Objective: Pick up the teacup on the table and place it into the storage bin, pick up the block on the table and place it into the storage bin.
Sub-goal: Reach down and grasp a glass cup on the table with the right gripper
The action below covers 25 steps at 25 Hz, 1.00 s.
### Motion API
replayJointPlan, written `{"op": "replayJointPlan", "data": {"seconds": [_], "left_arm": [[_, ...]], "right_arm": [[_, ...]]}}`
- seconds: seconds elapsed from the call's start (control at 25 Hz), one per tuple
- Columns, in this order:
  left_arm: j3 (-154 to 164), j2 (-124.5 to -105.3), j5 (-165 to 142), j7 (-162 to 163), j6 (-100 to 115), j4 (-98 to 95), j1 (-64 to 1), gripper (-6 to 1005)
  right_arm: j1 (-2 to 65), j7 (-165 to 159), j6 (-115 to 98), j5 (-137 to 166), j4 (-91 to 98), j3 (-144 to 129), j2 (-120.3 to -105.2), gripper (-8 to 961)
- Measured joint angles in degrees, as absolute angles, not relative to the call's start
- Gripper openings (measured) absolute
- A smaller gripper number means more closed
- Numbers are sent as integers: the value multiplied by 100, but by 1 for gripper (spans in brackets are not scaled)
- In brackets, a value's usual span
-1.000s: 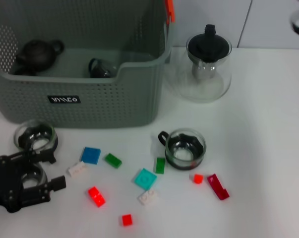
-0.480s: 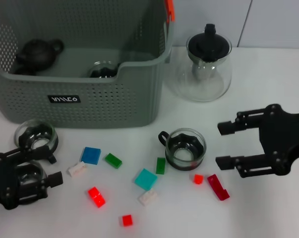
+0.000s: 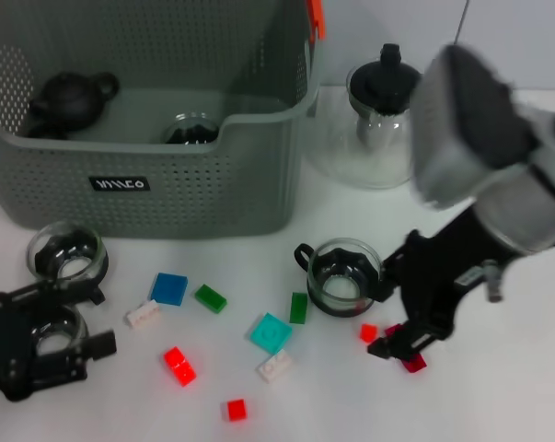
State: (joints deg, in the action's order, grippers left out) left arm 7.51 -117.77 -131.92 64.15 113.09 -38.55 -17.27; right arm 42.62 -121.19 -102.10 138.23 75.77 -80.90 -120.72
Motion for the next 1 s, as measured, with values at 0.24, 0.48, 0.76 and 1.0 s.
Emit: {"op": "replayJointPlan", "data": {"seconds": [0.24,0.48,0.76,1.0], "left_arm": [[1335,-11785,-13451,6117,11782,-3946,-1671,794],[1489,-11799,-13484,6127,11683,-3900,-1777,794],[1349,-11803,-13459,6130,11668,-3893,-1784,794],[1277,-11804,-13456,6133,11642,-3893,-1777,794]], "right_arm": [[4494,-12267,-9628,13950,7396,-8752,-12090,701],[4522,-12336,-9145,14087,7156,-9014,-12082,699],[4619,-12426,-8116,14127,6480,-9664,-12072,699],[4943,-12564,-7565,14111,5588,-9817,-12088,697]]}}
